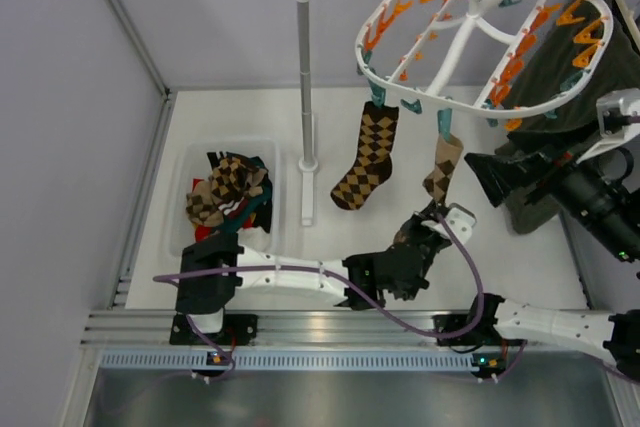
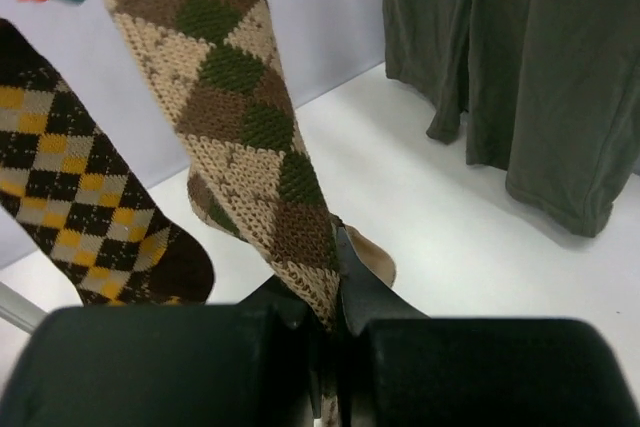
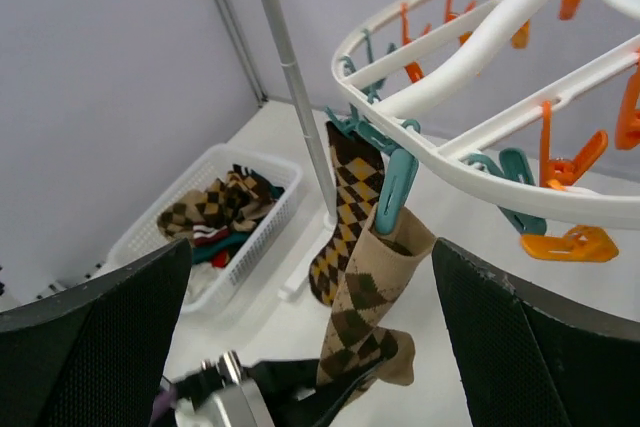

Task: Remove the socks clipped to the hanger

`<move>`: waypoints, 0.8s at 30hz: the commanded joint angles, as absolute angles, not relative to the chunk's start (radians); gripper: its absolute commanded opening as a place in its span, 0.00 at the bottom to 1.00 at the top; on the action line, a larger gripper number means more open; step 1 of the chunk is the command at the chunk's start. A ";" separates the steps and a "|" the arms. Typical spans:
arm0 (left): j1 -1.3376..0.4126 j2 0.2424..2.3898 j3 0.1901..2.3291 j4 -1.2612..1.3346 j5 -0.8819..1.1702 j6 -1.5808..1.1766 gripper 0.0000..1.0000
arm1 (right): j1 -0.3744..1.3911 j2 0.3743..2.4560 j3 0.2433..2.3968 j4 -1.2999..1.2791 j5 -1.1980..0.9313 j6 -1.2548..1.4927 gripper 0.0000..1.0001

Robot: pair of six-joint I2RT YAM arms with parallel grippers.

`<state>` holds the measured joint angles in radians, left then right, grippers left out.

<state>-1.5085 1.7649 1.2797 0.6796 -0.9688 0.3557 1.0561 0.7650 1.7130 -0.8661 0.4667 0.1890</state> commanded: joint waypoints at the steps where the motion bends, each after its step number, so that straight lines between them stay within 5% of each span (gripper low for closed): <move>1: -1.543 1.851 1.405 0.715 -1.061 0.518 0.00 | 1.049 0.886 1.816 -1.051 0.552 0.210 0.99; 13: -1.545 2.155 1.715 0.715 -1.034 0.749 0.00 | 1.048 1.101 1.898 -1.253 0.963 0.258 0.75; 24: -1.545 2.195 1.770 0.713 -1.000 0.762 0.00 | 1.049 1.192 1.849 -1.287 1.201 0.291 0.68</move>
